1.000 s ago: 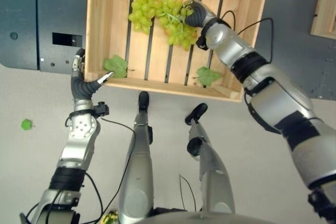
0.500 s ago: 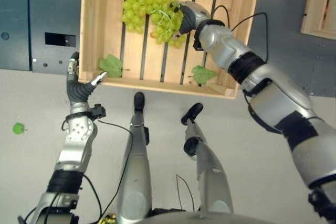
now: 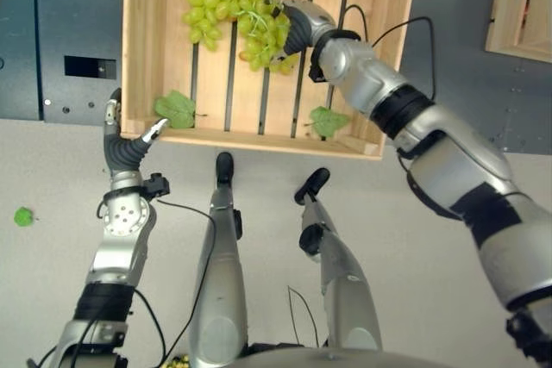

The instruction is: Pick up the fruits from the basket on one side to the basket on the other side

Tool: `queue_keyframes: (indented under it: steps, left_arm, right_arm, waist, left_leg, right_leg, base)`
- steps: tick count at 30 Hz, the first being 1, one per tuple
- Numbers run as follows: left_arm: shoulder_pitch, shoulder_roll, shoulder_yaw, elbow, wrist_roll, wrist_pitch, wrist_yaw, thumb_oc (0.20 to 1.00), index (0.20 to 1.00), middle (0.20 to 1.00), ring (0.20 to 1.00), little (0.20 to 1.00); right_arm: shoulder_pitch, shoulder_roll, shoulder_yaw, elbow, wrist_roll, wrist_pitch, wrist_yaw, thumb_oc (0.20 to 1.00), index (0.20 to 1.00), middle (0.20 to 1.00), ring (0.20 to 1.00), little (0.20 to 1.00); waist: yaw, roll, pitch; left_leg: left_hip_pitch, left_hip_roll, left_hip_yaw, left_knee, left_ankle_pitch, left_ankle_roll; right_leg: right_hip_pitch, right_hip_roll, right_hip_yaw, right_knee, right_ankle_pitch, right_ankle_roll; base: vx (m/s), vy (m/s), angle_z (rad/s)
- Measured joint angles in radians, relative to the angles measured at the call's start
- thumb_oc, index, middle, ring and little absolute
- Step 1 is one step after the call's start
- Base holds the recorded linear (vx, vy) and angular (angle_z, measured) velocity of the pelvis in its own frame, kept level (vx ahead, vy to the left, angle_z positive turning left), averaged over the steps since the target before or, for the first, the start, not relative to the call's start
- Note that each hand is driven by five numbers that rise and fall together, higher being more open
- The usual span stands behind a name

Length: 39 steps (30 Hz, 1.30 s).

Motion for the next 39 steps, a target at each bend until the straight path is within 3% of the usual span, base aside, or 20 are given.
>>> queue_keyframes:
  steps: [12,21,22,23,32,39]
  left_arm:
    - [0.000,0.032,-0.023,-0.035,-0.006,-0.008,0.023,1.000,1.000,1.000,1.000,1.000]
    - [-0.004,0.039,-0.069,-0.048,-0.006,-0.011,0.024,1.000,1.000,1.000,1.000,1.000]
    - [-0.005,0.038,-0.069,-0.049,-0.006,-0.011,0.024,1.000,1.000,1.000,1.000,1.000]
    - [-0.004,0.039,-0.072,-0.051,-0.006,-0.010,0.024,1.000,1.000,1.000,1.000,1.000]
    - [-0.005,0.040,-0.088,-0.053,-0.006,-0.007,0.026,1.000,1.000,1.000,1.000,1.000]
    - [0.001,0.038,-0.104,-0.052,-0.006,-0.001,0.030,1.000,1.000,1.000,1.000,1.000]
  right_arm:
    - [-0.001,0.055,-0.068,0.063,-0.062,0.002,-0.125,1.000,1.000,1.000,1.000,1.000]
    - [-0.019,0.019,-0.107,0.080,-0.079,-0.002,-0.171,1.000,1.000,1.000,1.000,1.000]
    - [-0.021,0.016,-0.109,0.080,-0.079,-0.002,-0.171,0.871,0.871,0.871,0.871,0.871]
    - [-0.019,0.012,-0.121,0.080,-0.079,-0.002,-0.171,0.200,0.200,0.200,0.200,0.200]
    - [-0.022,0.002,-0.126,0.083,-0.080,-0.003,-0.171,0.200,0.200,0.200,0.200,0.200]
    - [-0.017,0.007,-0.140,0.080,-0.080,-0.005,-0.171,0.200,0.200,0.200,0.200,0.200]
  waist:
    - [0.003,-0.011,-0.030]
    - [0.006,0.013,-0.073]
    - [0.007,0.016,-0.074]
    - [0.010,0.020,-0.075]
    - [0.024,0.027,-0.074]
    - [0.030,0.053,-0.072]
  left_leg:
    - [-0.097,0.007,-0.008,0.034,0.000,0.000]
    - [-0.184,0.001,-0.035,0.047,0.009,0.002]
    - [-0.187,0.001,-0.038,0.047,0.009,0.002]
    - [-0.188,0.000,-0.042,0.046,0.010,0.002]
    - [-0.188,0.000,-0.033,0.043,0.009,0.002]
    - [-0.188,-0.001,-0.030,0.039,0.010,0.002]
  right_leg:
    - [-0.081,0.000,-0.002,0.007,0.007,-0.008]
    - [-0.145,-0.003,-0.024,0.008,0.008,-0.006]
    - [-0.145,-0.003,-0.027,0.008,0.008,-0.006]
    - [-0.145,-0.002,-0.029,0.008,0.010,-0.010]
    - [-0.152,-0.005,-0.026,0.007,0.011,-0.010]
    - [-0.155,-0.005,-0.024,0.008,0.011,-0.010]
  base:
    - [0.00,0.000,0.00]
    - [0.01,0.024,0.05]
    - [0.00,0.018,0.07]
    - [0.00,0.017,0.04]
    - [0.00,0.013,-0.01]
    - [0.00,0.000,0.00]
